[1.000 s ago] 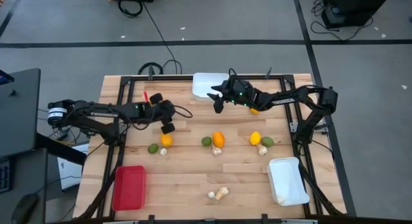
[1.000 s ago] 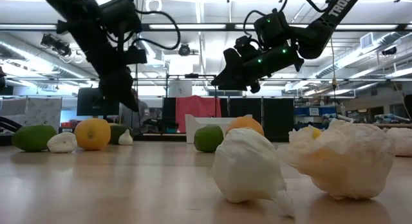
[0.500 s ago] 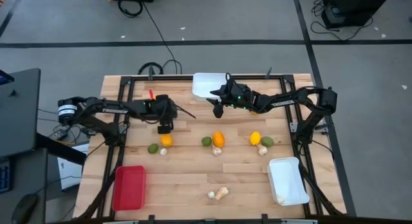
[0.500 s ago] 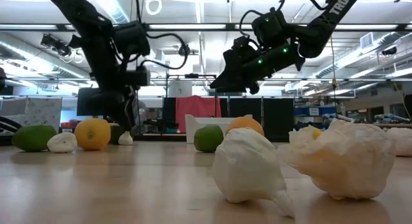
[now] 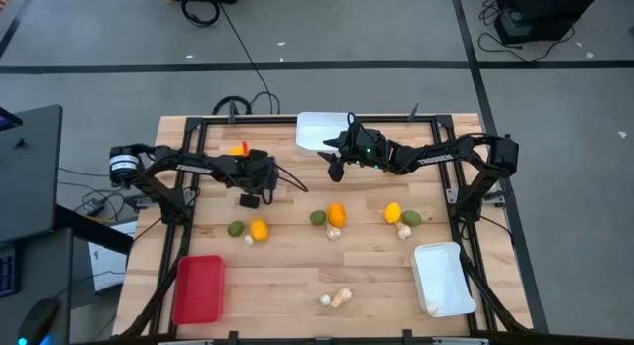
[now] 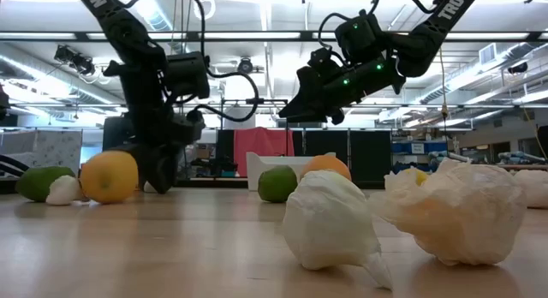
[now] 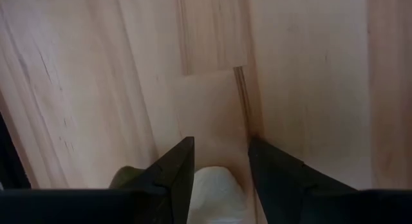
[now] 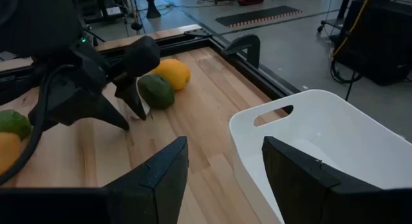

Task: Sort produce into baskets
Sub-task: Put the garlic into the top white bin

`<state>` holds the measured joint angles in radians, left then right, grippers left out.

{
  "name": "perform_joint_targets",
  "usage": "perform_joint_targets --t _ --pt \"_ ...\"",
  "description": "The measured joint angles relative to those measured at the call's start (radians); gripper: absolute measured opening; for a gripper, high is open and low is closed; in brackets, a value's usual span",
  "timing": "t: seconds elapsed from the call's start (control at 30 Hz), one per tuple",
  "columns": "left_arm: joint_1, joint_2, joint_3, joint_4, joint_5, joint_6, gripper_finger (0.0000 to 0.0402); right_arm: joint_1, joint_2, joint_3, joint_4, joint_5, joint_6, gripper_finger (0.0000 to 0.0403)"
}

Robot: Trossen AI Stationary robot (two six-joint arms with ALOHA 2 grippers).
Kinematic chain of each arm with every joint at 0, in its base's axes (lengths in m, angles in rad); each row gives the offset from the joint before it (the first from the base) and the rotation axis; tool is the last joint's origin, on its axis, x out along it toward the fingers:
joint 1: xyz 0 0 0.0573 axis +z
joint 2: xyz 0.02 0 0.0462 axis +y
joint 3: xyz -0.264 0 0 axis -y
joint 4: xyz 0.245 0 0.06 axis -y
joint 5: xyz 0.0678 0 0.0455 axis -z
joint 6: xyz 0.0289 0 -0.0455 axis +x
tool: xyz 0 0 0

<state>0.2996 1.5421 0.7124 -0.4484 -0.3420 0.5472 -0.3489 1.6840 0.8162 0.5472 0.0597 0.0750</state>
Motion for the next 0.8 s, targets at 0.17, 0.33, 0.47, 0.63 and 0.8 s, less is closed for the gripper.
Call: perform_joint_targets --t 0.17,0.33,0.47,0.63,0.8 --pt "0.003 -0.002 0.100 -0.082 -0.018 -0.051 0.0156 0.000 0.000 0.000 -0.003 0.000 0.000 0.0211" --pt "0.009 -0.001 0.199 -0.187 -0.012 -0.194 0.0156 0.000 0.000 0.000 -0.023 0.000 0.000 0.0211" --pt "0.009 -0.002 0.251 -0.293 0.002 -0.270 0.0156 -0.001 0.000 0.000 -0.061 0.002 0.000 0.0211" --pt "0.009 -0.003 0.256 -0.378 0.018 -0.205 0.0156 -0.007 0.000 0.000 -0.094 0.003 0.002 0.0211" --pt "0.006 0.003 0.204 -0.401 0.023 0.090 0.0156 -0.004 0.000 0.000 -0.095 0.003 0.002 0.0211"
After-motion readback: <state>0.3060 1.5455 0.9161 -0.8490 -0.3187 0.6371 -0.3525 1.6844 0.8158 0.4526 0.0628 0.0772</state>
